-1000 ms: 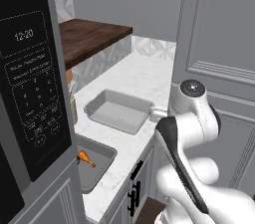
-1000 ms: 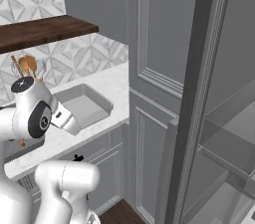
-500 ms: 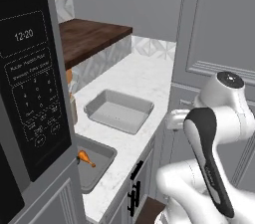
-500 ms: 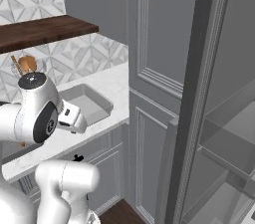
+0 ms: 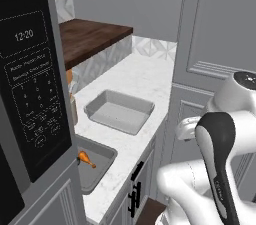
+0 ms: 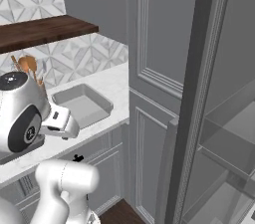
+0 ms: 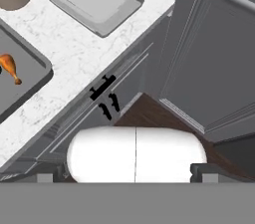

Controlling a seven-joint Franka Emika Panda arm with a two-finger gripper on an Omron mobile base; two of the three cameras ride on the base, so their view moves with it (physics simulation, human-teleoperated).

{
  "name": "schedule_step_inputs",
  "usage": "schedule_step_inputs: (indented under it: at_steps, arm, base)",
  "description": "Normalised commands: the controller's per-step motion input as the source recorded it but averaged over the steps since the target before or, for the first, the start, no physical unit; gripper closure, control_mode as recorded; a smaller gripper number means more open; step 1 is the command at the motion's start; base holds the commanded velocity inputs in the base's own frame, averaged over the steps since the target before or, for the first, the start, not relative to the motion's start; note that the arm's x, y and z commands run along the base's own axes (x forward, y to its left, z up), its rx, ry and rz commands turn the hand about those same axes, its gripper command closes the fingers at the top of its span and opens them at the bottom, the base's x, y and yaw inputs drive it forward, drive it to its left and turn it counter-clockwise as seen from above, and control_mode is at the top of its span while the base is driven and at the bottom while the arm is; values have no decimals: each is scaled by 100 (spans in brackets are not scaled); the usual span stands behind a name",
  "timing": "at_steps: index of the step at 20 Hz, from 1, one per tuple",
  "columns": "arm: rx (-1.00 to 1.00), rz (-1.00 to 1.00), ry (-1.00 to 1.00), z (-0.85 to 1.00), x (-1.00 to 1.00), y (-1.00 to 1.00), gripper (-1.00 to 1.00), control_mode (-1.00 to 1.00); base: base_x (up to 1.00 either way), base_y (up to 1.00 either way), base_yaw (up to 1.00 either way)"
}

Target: Place one cucumber and one chicken drumstick in each tupperware on the nearby counter, to pack two identical lunches.

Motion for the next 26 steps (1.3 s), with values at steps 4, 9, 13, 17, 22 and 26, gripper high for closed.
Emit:
schedule_step_inputs:
  at_steps: [4, 9, 13, 17, 22, 26]
  arm:
    - [0, 0, 0, 0, -3, 0, -100, -100]
    - [0, -3, 0, 0, -7, 1, -100, 100]
    - [0, 0, 0, 0, 0, 0, -100, 100]
    - [0, 0, 0, 0, 0, 0, -100, 100]
    - [0, 0, 0, 0, 0, 0, -100, 100]
    - [0, 0, 0, 0, 0, 0, -100, 100]
  base:
    - [0, 0, 0]
    - [-62, 9, -36]
    - [-93, 15, -59]
    - [-90, 2, -55]
    - [-98, -28, -44]
    - [-82, -76, -39]
